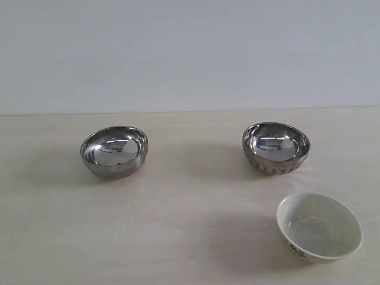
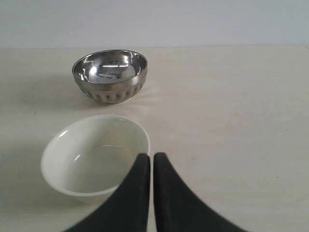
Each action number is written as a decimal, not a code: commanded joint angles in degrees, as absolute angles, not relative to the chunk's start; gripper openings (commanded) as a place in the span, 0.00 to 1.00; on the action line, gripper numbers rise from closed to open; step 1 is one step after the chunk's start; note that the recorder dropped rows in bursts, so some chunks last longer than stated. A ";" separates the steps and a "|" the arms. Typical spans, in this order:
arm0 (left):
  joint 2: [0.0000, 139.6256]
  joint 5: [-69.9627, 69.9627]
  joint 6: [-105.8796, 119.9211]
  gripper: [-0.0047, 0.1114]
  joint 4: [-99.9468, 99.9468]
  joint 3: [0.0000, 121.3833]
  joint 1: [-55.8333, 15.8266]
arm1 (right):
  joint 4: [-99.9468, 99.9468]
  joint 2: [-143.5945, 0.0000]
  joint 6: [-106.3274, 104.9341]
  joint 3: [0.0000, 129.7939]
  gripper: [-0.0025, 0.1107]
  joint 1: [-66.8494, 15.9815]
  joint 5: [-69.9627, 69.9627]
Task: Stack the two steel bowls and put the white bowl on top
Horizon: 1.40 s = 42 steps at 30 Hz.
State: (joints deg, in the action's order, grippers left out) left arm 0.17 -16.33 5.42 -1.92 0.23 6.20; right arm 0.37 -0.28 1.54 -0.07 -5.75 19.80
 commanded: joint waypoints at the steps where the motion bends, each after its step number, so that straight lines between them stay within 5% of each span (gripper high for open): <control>1: 0.00 -15.60 5.59 0.07 -2.26 0.00 6.42 | 0.00 0.00 1.30 0.00 0.02 -5.82 19.49; 26: 0.00 39.31 -29.62 0.07 -14.35 3.09 6.42 | 0.00 0.00 1.30 0.00 0.02 -5.82 19.49; 33: 11.15 37.52 -24.76 0.07 -11.60 18.64 6.42 | 0.00 0.00 1.30 0.00 0.02 -5.82 19.49; 42: 49.33 19.91 -16.49 0.07 4.31 35.46 5.96 | 0.00 0.00 1.30 0.00 0.02 -5.82 19.49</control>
